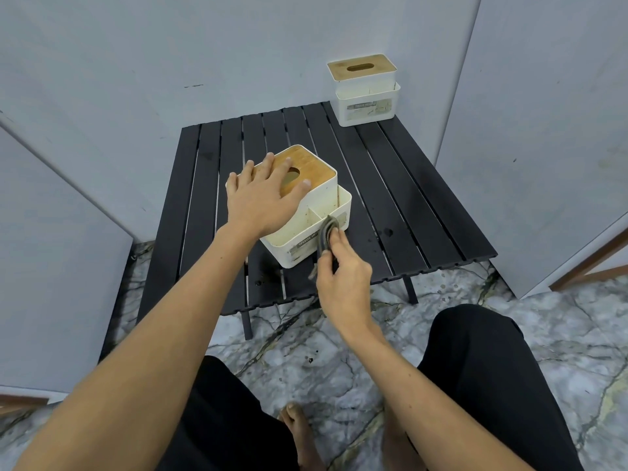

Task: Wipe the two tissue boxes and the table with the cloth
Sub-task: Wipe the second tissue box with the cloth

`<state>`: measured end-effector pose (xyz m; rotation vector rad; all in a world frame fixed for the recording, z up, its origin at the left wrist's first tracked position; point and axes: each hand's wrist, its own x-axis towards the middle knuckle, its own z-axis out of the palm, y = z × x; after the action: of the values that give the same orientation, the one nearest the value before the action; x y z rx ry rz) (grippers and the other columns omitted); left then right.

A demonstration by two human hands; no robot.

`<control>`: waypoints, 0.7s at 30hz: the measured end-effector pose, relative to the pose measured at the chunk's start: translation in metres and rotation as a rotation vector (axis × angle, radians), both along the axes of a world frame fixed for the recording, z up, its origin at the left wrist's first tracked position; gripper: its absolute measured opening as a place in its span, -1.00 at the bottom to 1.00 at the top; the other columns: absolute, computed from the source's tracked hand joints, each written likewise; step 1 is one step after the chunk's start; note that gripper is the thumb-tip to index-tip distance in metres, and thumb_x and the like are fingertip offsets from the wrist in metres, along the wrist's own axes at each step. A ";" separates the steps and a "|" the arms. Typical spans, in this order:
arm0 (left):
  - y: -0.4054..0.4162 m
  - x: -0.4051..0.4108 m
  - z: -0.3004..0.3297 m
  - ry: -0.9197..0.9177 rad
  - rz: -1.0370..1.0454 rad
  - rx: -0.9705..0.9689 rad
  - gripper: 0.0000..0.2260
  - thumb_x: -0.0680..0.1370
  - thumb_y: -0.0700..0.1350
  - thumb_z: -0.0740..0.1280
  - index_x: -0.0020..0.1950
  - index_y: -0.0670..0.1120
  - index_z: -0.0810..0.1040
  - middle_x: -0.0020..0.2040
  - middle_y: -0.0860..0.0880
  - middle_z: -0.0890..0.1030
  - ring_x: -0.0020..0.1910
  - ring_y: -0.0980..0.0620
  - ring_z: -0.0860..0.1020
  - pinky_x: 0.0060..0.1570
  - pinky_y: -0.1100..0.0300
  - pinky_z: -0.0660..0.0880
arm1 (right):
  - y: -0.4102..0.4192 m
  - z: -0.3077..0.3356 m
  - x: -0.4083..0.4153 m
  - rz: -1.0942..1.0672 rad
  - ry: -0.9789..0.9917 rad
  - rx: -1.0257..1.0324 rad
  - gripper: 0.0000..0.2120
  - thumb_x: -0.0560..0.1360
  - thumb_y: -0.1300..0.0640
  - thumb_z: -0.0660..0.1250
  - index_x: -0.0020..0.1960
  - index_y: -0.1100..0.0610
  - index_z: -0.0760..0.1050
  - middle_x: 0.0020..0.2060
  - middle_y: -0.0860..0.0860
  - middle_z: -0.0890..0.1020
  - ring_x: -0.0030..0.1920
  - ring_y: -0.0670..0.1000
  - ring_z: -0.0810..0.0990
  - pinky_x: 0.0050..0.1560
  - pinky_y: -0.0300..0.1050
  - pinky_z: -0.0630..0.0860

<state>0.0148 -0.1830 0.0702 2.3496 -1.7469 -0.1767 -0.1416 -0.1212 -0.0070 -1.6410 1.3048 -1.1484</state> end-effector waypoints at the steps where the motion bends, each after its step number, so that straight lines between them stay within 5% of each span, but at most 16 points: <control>1: 0.000 0.003 0.004 0.033 -0.026 0.035 -0.38 0.56 0.43 -0.01 0.61 0.27 0.11 0.66 0.04 0.02 0.63 -0.14 -0.05 0.54 -0.22 -0.18 | 0.004 -0.001 0.002 0.017 0.006 0.018 -0.61 0.62 0.29 0.18 0.44 0.29 0.36 0.43 0.20 0.40 0.30 -0.31 0.30 0.21 -0.67 0.13; 4: 0.003 0.019 0.017 0.056 -0.146 0.144 -0.30 0.42 0.52 -0.01 0.56 0.41 0.06 0.67 0.02 -0.02 0.63 -0.16 -0.07 0.54 -0.23 -0.15 | 0.013 -0.004 0.006 0.046 0.021 0.024 -0.60 0.63 0.29 0.18 0.45 0.30 0.34 0.44 0.20 0.38 0.39 -0.19 0.29 0.26 -0.65 0.09; 8: 0.014 0.027 0.011 -0.103 -0.218 0.153 -0.38 0.48 0.53 -0.05 0.54 0.47 0.01 0.67 0.08 -0.07 0.63 -0.07 -0.09 0.54 -0.15 -0.16 | 0.025 -0.003 0.010 0.075 0.015 -0.007 -0.60 0.62 0.29 0.19 0.45 0.32 0.34 0.44 0.24 0.37 0.38 -0.23 0.28 0.26 -0.63 0.14; 12: 0.016 0.022 -0.003 -0.082 -0.212 0.043 -0.44 0.53 0.48 -0.10 0.54 0.46 0.05 0.67 0.09 -0.03 0.63 -0.04 -0.10 0.55 -0.15 -0.20 | 0.046 -0.006 0.024 0.157 0.058 -0.045 -0.60 0.62 0.27 0.18 0.45 0.31 0.35 0.43 0.27 0.37 0.46 0.13 0.35 0.43 -0.36 0.18; 21: 0.024 0.022 -0.009 -0.057 -0.240 -0.061 -0.47 0.48 0.51 -0.04 0.46 0.53 0.18 0.64 0.12 0.10 0.63 -0.09 -0.02 0.54 -0.18 -0.16 | 0.020 -0.006 0.012 0.054 0.053 -0.078 -0.63 0.60 0.31 0.20 0.40 0.34 0.41 0.38 0.28 0.43 0.41 0.11 0.42 0.39 -0.47 0.17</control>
<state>0.0367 -0.1590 0.0611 2.1185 -2.0288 -0.0919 -0.1292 -0.1008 -0.0126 -1.7634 1.2543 -1.1438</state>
